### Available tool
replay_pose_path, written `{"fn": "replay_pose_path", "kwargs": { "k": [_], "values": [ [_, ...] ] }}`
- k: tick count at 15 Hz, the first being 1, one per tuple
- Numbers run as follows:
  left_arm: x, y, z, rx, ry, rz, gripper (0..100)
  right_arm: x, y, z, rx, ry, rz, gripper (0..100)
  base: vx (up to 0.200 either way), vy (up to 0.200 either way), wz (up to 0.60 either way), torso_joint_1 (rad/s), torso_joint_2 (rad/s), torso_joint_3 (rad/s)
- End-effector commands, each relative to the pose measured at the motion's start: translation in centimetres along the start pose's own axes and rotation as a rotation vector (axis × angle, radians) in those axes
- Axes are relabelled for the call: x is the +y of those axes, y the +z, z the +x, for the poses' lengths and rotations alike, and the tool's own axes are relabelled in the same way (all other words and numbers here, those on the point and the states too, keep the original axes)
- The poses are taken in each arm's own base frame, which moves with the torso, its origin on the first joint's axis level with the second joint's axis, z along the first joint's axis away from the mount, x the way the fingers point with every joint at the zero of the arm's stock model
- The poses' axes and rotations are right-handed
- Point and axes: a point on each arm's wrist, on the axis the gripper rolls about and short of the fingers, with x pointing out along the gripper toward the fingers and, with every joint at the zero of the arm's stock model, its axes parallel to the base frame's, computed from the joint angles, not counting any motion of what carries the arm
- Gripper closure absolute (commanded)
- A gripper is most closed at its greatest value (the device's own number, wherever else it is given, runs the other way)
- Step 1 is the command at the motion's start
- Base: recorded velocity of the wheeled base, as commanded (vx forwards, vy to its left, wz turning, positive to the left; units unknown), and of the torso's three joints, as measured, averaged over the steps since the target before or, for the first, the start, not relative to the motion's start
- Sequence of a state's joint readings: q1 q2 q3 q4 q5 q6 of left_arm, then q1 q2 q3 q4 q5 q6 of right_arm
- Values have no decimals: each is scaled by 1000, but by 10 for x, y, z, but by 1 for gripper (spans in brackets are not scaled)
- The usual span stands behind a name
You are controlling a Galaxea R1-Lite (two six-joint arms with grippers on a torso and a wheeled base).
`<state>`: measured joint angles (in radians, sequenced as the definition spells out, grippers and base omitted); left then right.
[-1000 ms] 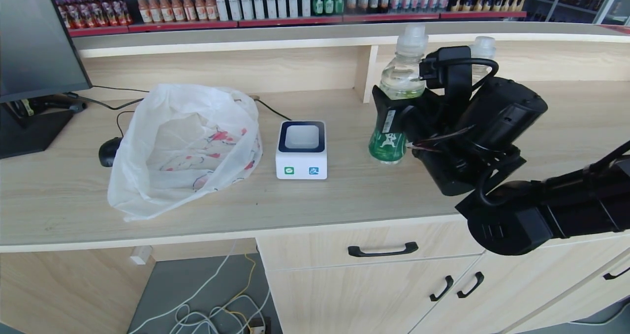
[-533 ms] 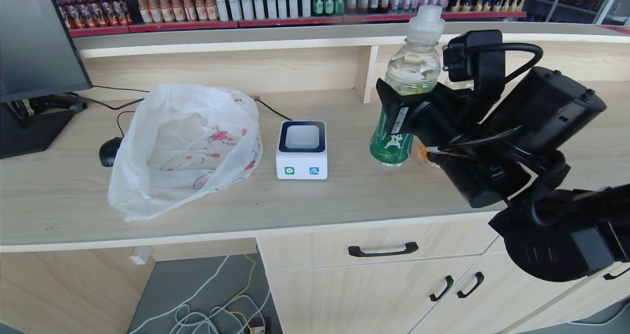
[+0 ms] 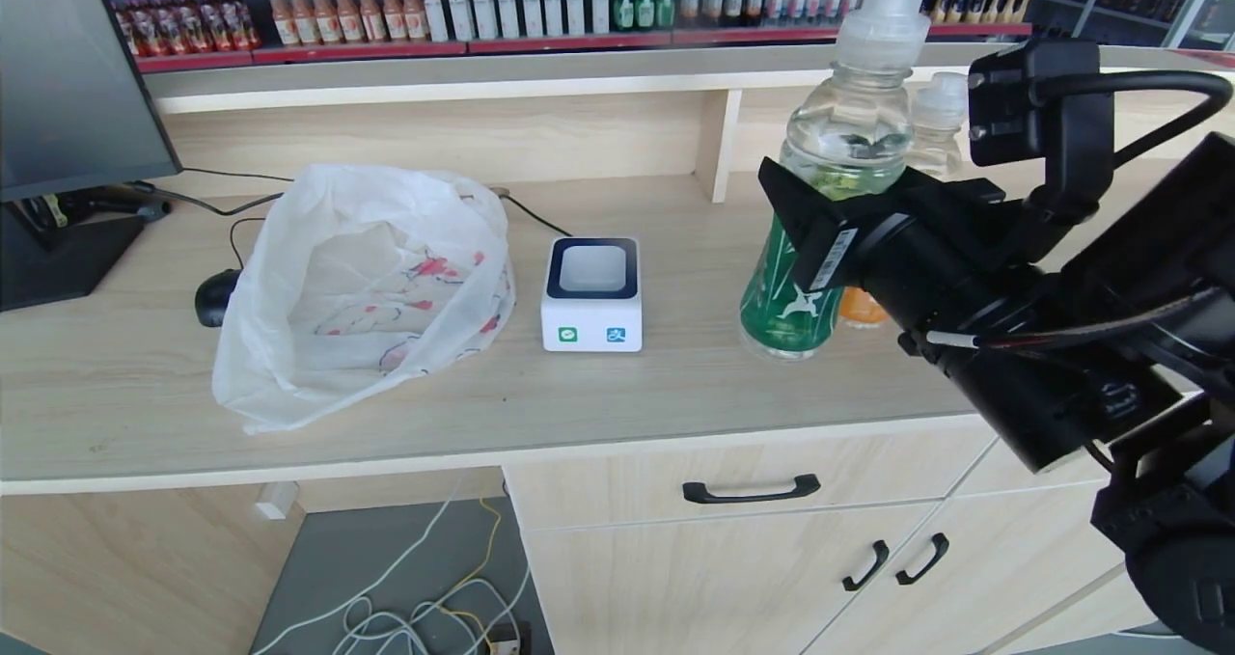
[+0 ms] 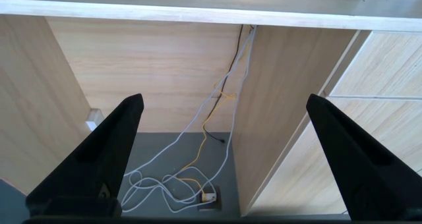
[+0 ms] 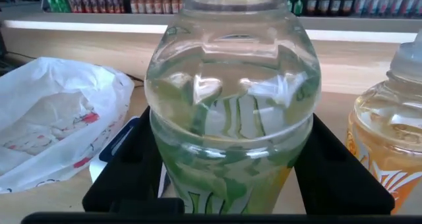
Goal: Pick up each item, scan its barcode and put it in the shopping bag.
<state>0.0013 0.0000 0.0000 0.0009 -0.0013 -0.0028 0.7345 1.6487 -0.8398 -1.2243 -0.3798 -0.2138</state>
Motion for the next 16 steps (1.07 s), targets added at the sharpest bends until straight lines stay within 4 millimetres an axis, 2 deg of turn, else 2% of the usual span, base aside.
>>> {"fn": "replay_pose_path", "kwargs": {
  "k": [1,9,12,13,14,16],
  "values": [
    [0,0,0,-1,0,0,0,1,14,-11,-29,16,3,100,0,0,0,0,0,0],
    [0,0,0,-1,0,0,0,8,13,-45,-24,45,-23,100,0,0,0,0,0,0],
    [0,0,0,1,0,0,0,-2,4,-75,5,66,-69,100,0,0,0,0,0,0],
    [0,0,0,1,0,0,0,-2,4,-75,5,66,-69,100,0,0,0,0,0,0],
    [0,0,0,1,0,0,0,-6,-3,-93,18,86,-98,100,0,0,0,0,0,0],
    [0,0,0,1,0,0,0,-4,-3,-100,21,114,-101,100,0,0,0,0,0,0]
  ]
}}
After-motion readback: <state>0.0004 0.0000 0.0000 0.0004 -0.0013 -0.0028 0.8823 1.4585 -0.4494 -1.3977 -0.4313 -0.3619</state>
